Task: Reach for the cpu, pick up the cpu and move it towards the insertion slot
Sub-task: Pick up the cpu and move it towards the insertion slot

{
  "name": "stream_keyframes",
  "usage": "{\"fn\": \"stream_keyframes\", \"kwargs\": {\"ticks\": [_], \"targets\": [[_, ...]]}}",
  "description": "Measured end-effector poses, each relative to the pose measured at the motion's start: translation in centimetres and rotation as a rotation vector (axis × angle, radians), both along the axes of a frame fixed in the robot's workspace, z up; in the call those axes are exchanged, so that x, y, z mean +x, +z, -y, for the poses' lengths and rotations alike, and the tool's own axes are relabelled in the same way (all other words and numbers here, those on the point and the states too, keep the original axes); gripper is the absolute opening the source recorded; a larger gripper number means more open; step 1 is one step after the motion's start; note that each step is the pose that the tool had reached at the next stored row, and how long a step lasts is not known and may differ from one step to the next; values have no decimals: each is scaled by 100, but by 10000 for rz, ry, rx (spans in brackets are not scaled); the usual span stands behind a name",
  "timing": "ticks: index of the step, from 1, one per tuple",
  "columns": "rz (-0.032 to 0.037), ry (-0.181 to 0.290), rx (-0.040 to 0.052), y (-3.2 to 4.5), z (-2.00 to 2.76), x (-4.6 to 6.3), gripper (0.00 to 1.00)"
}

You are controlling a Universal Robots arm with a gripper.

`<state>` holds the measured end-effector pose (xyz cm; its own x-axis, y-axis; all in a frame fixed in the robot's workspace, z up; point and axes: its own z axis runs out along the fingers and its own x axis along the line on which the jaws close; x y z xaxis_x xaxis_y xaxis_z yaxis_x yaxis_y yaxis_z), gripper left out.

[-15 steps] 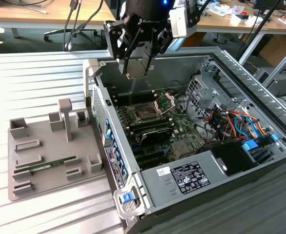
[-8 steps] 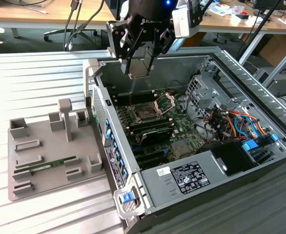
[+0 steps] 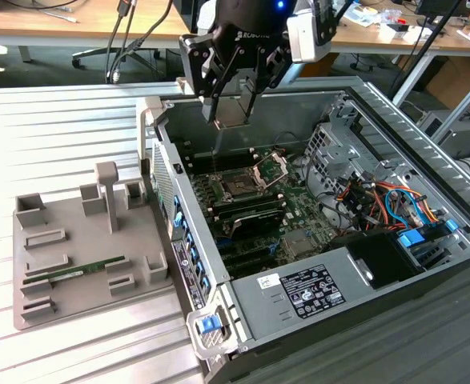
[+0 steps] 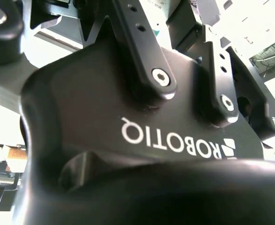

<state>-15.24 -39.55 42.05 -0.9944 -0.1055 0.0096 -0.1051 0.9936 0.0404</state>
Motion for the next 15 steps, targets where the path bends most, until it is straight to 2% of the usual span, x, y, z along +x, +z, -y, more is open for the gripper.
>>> {"fn": "stream_keyframes", "kwargs": {"ticks": [15], "targets": [[0, 0, 0, -4, 0, 87, 55]]}}
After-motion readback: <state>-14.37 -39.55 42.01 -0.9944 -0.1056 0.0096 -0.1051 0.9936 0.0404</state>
